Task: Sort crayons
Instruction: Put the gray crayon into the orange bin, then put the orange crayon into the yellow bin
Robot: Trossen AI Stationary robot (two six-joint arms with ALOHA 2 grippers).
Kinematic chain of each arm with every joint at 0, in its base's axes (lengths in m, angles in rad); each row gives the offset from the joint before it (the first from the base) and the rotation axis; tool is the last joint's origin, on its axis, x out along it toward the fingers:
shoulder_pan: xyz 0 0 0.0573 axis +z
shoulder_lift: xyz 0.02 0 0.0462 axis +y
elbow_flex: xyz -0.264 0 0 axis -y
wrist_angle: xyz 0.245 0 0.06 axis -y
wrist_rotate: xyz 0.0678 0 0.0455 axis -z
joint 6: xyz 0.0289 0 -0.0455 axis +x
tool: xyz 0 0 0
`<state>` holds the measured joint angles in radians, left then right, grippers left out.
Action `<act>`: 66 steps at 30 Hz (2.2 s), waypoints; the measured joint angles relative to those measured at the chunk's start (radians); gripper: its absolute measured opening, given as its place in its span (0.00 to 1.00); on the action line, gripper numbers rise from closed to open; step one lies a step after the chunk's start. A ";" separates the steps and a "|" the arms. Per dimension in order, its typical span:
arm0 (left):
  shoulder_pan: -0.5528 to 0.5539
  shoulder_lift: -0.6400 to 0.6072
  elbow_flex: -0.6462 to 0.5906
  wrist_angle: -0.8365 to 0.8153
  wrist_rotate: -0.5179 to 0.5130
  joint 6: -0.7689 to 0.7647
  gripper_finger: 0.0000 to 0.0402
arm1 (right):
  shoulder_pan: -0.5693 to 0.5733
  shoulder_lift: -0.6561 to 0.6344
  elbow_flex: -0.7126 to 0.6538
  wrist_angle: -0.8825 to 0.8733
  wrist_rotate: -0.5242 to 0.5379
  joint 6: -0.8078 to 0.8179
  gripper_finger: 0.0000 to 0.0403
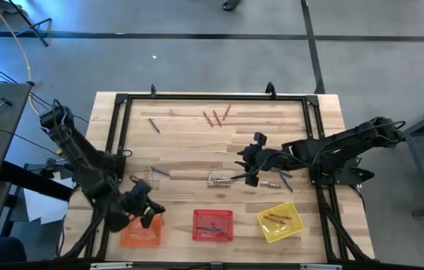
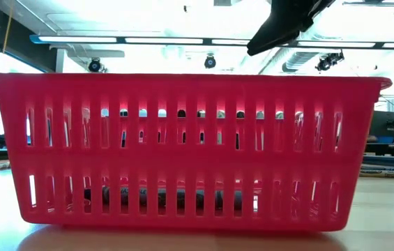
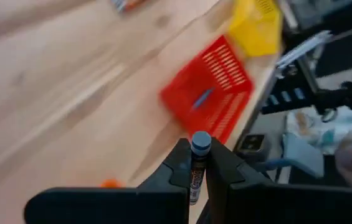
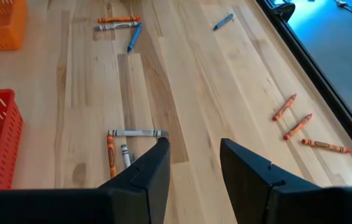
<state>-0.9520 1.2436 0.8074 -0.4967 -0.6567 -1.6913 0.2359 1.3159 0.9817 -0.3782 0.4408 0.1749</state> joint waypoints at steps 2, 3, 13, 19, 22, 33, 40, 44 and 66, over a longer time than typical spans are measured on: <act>-0.032 0.034 0.000 -0.073 0.001 -0.125 0.01 | 0.000 0.000 0.000 0.000 0.000 -0.017 0.33; -0.045 0.051 0.000 -0.105 0.001 -0.184 0.01 | 0.000 0.000 0.000 0.000 0.000 -0.024 0.33; -0.113 0.150 0.039 -0.220 0.104 -0.419 0.01 | -0.002 0.000 0.000 0.001 -0.001 -0.021 0.33; -0.116 0.161 0.105 -0.290 0.104 -0.373 0.03 | -0.002 0.000 0.000 0.001 -0.003 -0.018 0.33; -0.116 0.161 0.109 -0.285 0.157 -0.375 0.07 | -0.002 0.000 0.000 0.001 -0.003 -0.018 0.33; -0.083 0.162 0.109 -0.285 0.256 -0.301 0.25 | -0.002 0.000 0.000 0.001 -0.002 -0.018 0.33; -0.022 0.125 0.109 -0.189 0.176 -0.116 0.26 | -0.022 -0.002 0.000 -0.012 -0.003 -0.020 0.33; 0.039 0.095 0.109 -0.074 0.030 0.109 0.25 | -0.077 -0.002 0.000 -0.163 -0.003 0.036 0.33; 0.404 0.084 0.109 0.367 -0.166 1.316 0.25 | -0.161 -0.003 -0.259 -0.659 -0.078 0.673 0.33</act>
<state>-0.5481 1.3273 0.9165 -0.1299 -0.8227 -0.3753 0.0750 1.3128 0.7228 -1.0370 0.3629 0.8479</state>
